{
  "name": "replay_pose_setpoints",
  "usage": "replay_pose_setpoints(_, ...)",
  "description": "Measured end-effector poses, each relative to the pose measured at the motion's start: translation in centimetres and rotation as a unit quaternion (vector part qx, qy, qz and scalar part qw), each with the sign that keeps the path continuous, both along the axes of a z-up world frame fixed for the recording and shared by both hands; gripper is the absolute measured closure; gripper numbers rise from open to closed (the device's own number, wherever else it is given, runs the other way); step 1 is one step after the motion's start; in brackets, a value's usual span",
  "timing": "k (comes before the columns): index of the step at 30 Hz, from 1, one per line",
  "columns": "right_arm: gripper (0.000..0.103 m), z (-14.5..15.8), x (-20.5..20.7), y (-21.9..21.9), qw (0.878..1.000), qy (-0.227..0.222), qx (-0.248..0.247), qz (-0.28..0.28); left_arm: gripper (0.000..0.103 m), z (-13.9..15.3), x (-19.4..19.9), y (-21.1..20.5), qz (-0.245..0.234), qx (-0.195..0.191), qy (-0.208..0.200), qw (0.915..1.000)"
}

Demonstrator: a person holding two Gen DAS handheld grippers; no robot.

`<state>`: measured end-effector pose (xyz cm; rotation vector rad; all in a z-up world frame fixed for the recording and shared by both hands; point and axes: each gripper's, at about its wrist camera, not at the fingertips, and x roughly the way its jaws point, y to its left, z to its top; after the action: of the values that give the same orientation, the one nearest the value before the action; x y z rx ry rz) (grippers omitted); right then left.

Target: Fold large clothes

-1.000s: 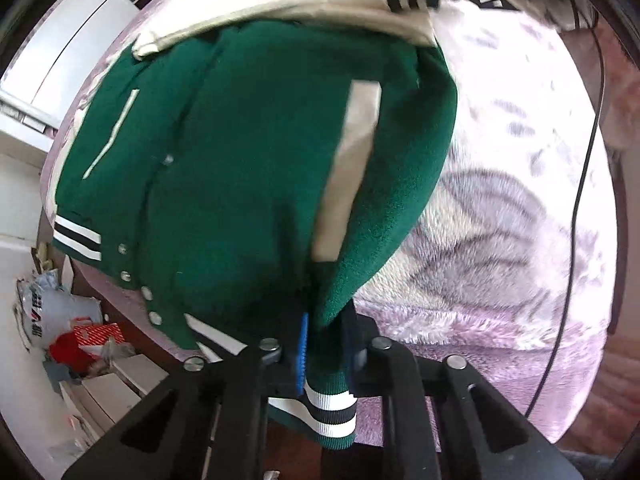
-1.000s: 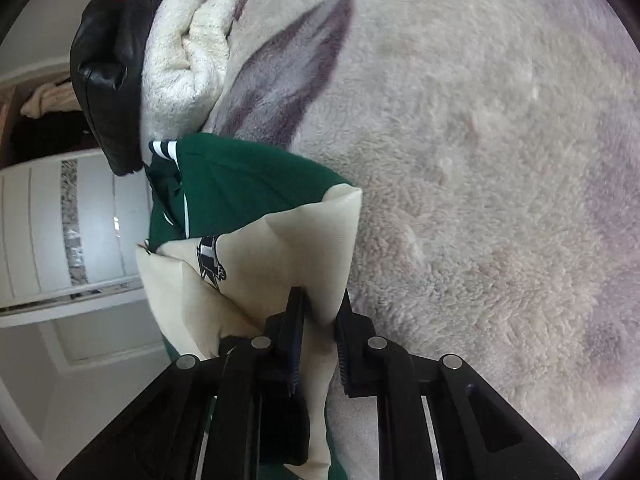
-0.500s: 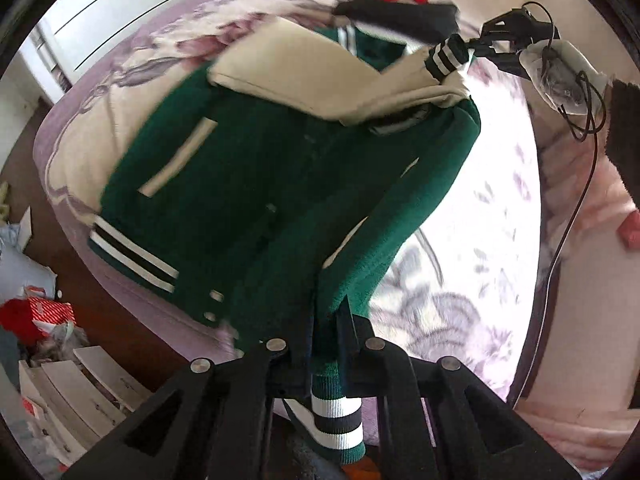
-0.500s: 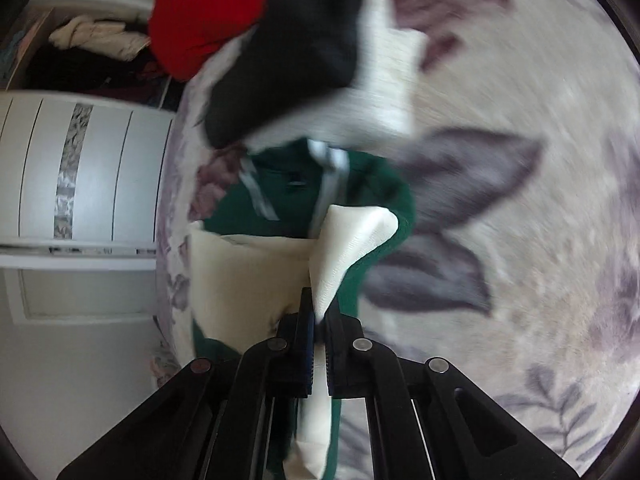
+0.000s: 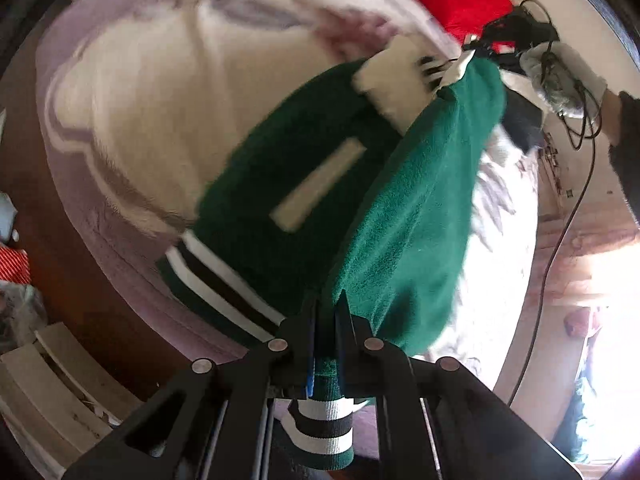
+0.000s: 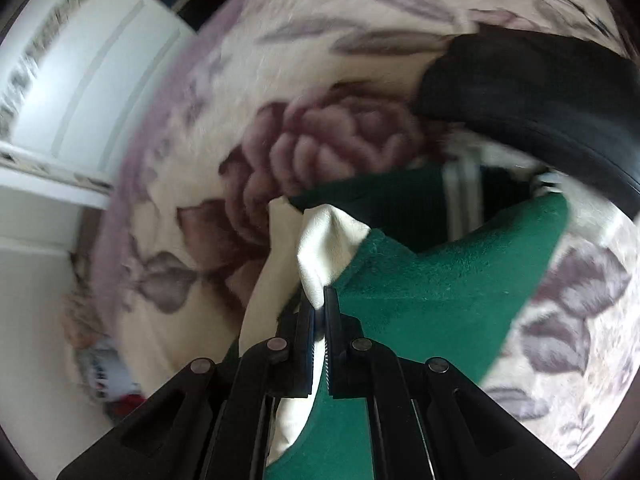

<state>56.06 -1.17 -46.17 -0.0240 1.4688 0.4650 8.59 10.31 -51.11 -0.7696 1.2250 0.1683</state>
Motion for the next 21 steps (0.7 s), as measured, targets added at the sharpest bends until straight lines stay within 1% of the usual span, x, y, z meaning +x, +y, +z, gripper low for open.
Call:
replay_pose_setpoints(2, 0.099, -2.8, 0.2, 4.2, 1.0, 0.003, -0.031, -0.001, 0.097, -3.1, 0.4, 3.2, 0.008, -0.019, 0.013, 0.9997)
replay_pose_setpoints(5, 0.099, -6.4, 0.3, 8.0, 0.998, -0.004, -0.069, -0.006, 0.1, -5.9, 1.1, 6.3, 0.015, -0.024, 0.024, 0.9993)
replay_pose_setpoints(7, 0.099, -8.1, 0.5, 9.1, 0.996, -0.007, -0.082, -0.015, 0.102, -6.8, 1.5, 8.0, 0.017, -0.019, 0.03, 0.9992)
replay_pose_setpoints(9, 0.097, -9.3, 0.9, 9.5, 0.996, 0.001, -0.088, -0.017, 0.103, -7.4, 1.5, 9.5, 0.027, -0.011, 0.039, 0.9988)
replay_pose_setpoints(10, 0.094, -9.5, 1.1, 9.3, 0.996, 0.007, -0.085, -0.022, 0.102, -7.5, 1.3, 10.5, 0.037, -0.034, 0.036, 0.9981)
replay_pose_setpoints(11, 0.087, -9.2, 1.1, 8.5, 0.997, 0.021, -0.06, -0.039, 0.101, -7.2, 0.9, 11.4, 0.053, -0.065, 0.029, 0.996)
replay_pose_setpoints(12, 0.077, -8.8, 0.9, 7.8, 0.998, 0.037, -0.035, -0.048, 0.101, -6.9, 0.6, 11.8, 0.062, -0.077, 0.027, 0.9947)
replay_pose_setpoints(13, 0.072, -8.6, 0.6, 7.5, 0.997, 0.052, -0.023, -0.048, 0.1, -6.4, 0.2, 12.0, 0.064, -0.095, 0.022, 0.9932)
replay_pose_setpoints(14, 0.062, -7.8, -0.3, 6.5, 0.995, 0.086, 0.009, -0.04, 0.098, -5.8, -0.1, 12.0, 0.06, -0.106, 0.021, 0.9924)
replay_pose_setpoints(15, 0.052, -7.0, -1.4, 5.3, 0.993, 0.107, 0.038, -0.035, 0.091, -5.3, -0.3, 11.9, 0.056, -0.108, 0.024, 0.9923)
replay_pose_setpoints(16, 0.05, -6.4, -2.2, 4.4, 0.991, 0.115, 0.054, -0.033, 0.073, -4.8, -0.5, 11.3, 0.046, -0.118, 0.023, 0.9917)
replay_pose_setpoints(17, 0.049, -5.5, -3.7, 3.0, 0.989, 0.124, 0.071, -0.028, 0.058, -4.5, -0.7, 10.5, 0.036, -0.131, 0.02, 0.9906)
replay_pose_setpoints(18, 0.048, -4.5, -6.0, 0.7, 0.988, 0.132, 0.081, -0.026, 0.03, -4.4, -0.8, 10.2, 0.03, -0.135, 0.02, 0.9902)
replay_pose_setpoints(19, 0.047, -4.1, -7.3, -0.6, 0.987, 0.134, 0.082, -0.027, 0.028, -4.3, -0.9, 9.2, 0.02, -0.14, 0.019, 0.9898)
replay_pose_setpoints(20, 0.044, -3.7, -9.3, -2.5, 0.987, 0.137, 0.082, -0.03, 0.028, -4.5, -0.7, 8.2, 0.007, -0.148, 0.025, 0.9886)
replay_pose_setpoints(21, 0.043, -3.6, -12.1, -5.3, 0.985, 0.145, 0.082, -0.039, 0.028, -4.9, -0.3, 7.6, -0.004, -0.152, 0.033, 0.9879)
